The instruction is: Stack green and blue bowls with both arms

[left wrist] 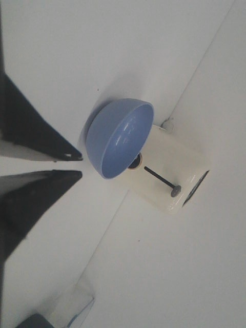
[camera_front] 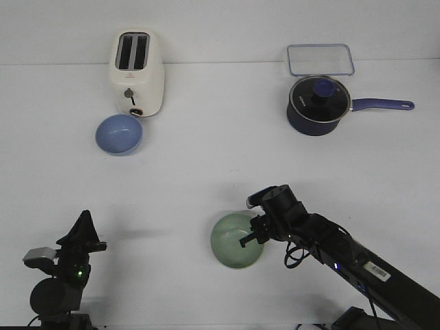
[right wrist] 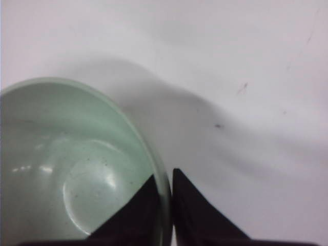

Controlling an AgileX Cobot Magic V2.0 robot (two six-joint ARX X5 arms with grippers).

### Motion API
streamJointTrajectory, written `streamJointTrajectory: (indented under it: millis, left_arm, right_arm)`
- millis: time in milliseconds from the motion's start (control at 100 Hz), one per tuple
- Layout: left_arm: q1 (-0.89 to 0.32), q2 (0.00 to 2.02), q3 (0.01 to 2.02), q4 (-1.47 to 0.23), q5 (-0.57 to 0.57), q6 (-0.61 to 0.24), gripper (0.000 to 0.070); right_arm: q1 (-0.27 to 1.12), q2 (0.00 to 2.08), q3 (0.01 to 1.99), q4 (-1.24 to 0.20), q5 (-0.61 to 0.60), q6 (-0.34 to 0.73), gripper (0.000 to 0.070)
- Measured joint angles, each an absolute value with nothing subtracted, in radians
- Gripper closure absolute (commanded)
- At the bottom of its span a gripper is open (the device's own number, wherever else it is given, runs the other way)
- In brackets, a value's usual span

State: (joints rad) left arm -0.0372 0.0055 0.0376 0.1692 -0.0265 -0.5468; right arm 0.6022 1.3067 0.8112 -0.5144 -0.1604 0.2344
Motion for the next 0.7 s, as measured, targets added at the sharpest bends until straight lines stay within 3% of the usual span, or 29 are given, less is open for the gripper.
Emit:
streamJointTrajectory:
  millis: [60, 100, 200, 240, 470, 700]
  left_arm:
    - [-0.037, 0.007, 0.046, 0.162, -0.027, -0.553, 0.0687]
    - [-0.037, 0.009, 0.055, 0.157, -0.027, -0.557, 0.0687]
    - [-0.037, 0.031, 0.096, 0.124, -0.027, -0.564, 0.0687]
    - [-0.037, 0.047, 0.121, 0.105, -0.027, -0.564, 0.0687]
    - [-0.037, 0.249, 0.276, 0.064, -0.027, -0.543, 0.0687]
    - [-0.035, 0.662, 0.53, 0.014, -0.027, -0.435, 0.0687]
  right_arm:
    - [0.602, 1.313, 0.811, -0.507, -0.16, 0.234, 0.0698]
    - [0.602, 1.318, 0.811, -0.501, -0.16, 0.233, 0.066]
    - [0.602, 1.332, 0.811, -0.489, -0.158, 0.232, 0.04]
    - [0.602, 1.334, 0.811, -0.481, -0.157, 0.233, 0.0345]
    - [0.588, 1.257, 0.813, -0.461, -0.157, 0.233, 0.034]
    - [0.54, 1.077, 0.82, -0.459, -0.145, 0.233, 0.0341]
